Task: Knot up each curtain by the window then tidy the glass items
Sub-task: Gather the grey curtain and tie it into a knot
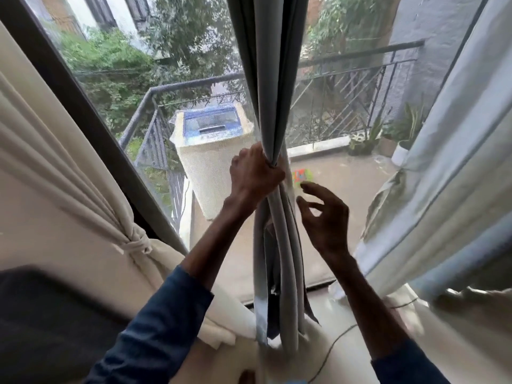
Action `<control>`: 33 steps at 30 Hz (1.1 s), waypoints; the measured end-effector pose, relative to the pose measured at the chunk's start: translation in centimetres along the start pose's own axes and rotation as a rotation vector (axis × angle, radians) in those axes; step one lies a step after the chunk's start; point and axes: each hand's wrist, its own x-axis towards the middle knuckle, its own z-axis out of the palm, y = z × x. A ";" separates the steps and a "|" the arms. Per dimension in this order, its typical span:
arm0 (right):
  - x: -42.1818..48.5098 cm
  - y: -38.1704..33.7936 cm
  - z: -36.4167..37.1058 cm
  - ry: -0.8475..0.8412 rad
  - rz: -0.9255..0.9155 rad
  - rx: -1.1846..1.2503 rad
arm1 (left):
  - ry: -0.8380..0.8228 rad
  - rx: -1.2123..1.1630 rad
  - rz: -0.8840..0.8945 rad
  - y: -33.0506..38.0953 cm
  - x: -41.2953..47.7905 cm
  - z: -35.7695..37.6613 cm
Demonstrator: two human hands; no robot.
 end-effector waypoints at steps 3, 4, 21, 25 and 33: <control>-2.4 0.1 -0.6 0.025 0.027 -0.019 | 0.034 0.044 -0.045 0.7 0.5 -0.1; -3.0 0.2 -0.5 -0.100 0.079 -0.001 | 0.042 0.055 -0.070 1.0 0.6 -0.1; -4.1 3.9 3.3 -0.304 0.364 -0.183 | 0.112 -0.019 -0.114 2.5 -1.1 1.7; -3.5 2.9 0.4 -0.395 0.604 0.263 | 0.124 0.001 -0.140 1.3 -0.4 1.8; -2.9 4.2 -1.8 -0.634 0.539 0.393 | 0.117 -0.050 -0.132 1.6 -0.1 2.6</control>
